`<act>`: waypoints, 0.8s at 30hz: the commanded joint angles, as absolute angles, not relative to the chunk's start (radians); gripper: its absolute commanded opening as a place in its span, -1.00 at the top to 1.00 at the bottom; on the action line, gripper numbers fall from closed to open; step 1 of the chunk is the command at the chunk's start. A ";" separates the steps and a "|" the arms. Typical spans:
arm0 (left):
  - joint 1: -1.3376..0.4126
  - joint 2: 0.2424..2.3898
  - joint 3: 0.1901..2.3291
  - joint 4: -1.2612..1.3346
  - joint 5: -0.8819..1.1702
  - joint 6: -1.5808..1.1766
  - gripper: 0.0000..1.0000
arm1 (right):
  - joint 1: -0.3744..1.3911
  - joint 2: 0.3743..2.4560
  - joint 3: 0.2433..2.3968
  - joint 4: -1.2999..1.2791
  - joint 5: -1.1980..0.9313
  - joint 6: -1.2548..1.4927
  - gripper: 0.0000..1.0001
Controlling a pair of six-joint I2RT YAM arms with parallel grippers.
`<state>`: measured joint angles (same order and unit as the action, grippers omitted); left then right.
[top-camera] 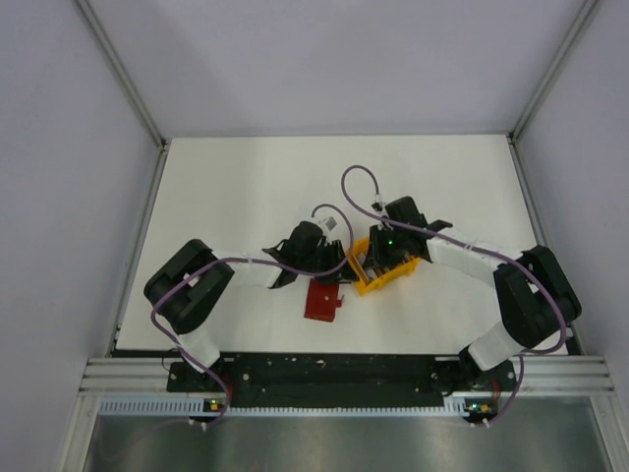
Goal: Put the credit cards into the card holder
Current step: Pick up the credit card from the storage box.
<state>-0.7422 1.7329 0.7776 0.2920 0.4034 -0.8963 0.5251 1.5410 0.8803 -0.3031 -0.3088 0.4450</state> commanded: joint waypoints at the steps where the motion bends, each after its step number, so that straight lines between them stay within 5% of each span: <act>1: -0.746 1.738 0.782 0.344 0.396 -0.899 0.25 | 0.546 1.559 0.937 -0.321 -0.288 0.410 0.76; 7: -0.746 1.736 0.781 0.342 0.394 -0.896 0.25 | 0.554 1.548 0.950 -0.337 -0.270 0.400 1.00; 24: -0.746 1.508 0.795 0.126 0.232 -0.762 -0.22 | 0.554 1.244 0.963 -0.405 -0.088 0.497 1.00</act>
